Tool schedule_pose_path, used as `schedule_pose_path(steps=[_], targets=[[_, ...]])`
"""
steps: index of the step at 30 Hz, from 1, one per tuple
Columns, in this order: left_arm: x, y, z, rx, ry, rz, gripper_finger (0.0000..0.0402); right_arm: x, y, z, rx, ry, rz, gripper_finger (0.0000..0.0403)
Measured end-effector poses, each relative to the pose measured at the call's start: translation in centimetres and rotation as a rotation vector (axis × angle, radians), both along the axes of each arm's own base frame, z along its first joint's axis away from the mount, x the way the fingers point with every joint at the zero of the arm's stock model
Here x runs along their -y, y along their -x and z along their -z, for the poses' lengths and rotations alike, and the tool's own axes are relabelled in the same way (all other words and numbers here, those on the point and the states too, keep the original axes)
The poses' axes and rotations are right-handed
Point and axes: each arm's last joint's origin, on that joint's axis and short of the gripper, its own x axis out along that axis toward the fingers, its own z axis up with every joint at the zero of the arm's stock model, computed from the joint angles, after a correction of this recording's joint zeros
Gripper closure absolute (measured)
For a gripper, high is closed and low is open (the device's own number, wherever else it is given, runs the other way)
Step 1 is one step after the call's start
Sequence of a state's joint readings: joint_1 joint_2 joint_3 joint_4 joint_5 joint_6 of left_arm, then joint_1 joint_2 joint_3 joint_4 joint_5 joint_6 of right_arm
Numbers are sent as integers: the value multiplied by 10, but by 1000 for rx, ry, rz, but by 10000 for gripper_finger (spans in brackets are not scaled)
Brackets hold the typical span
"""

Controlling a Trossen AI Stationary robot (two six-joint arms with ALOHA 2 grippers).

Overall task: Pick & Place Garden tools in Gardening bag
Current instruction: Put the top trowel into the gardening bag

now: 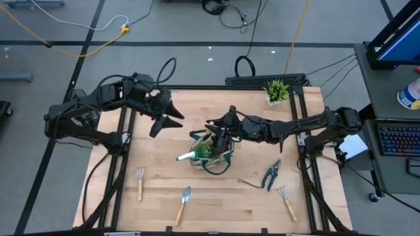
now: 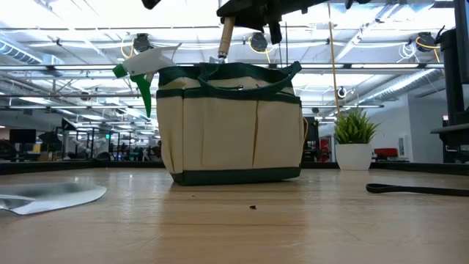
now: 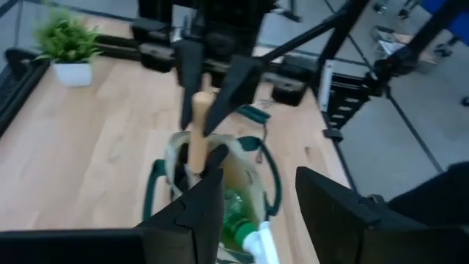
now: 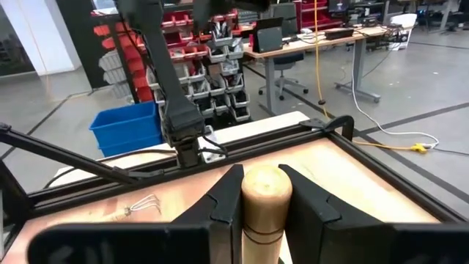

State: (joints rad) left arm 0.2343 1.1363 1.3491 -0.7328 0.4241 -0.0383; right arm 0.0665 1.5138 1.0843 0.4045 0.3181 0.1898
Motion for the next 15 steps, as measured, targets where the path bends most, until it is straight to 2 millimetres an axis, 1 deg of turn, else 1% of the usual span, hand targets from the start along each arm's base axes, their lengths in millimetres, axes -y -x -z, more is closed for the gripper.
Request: schedule_pose_path(steps=[3, 6, 9, 13, 15], targets=[[8, 0, 3, 48, -5, 36, 226, -2, -4, 8, -26, 1, 14, 344], [17, 4, 12, 95, -2, 65, 227, -3, -9, 14, -25, 1, 15, 344], [23, 14, 23, 133, 17, 69, 227, -3, -13, 23, -50, 1, 17, 344], [32, 33, 40, 195, 40, 41, 227, -3, -19, 30, -57, 2, 26, 344], [37, 42, 49, 235, 52, 32, 227, -3, -20, 37, -88, 7, 40, 344]])
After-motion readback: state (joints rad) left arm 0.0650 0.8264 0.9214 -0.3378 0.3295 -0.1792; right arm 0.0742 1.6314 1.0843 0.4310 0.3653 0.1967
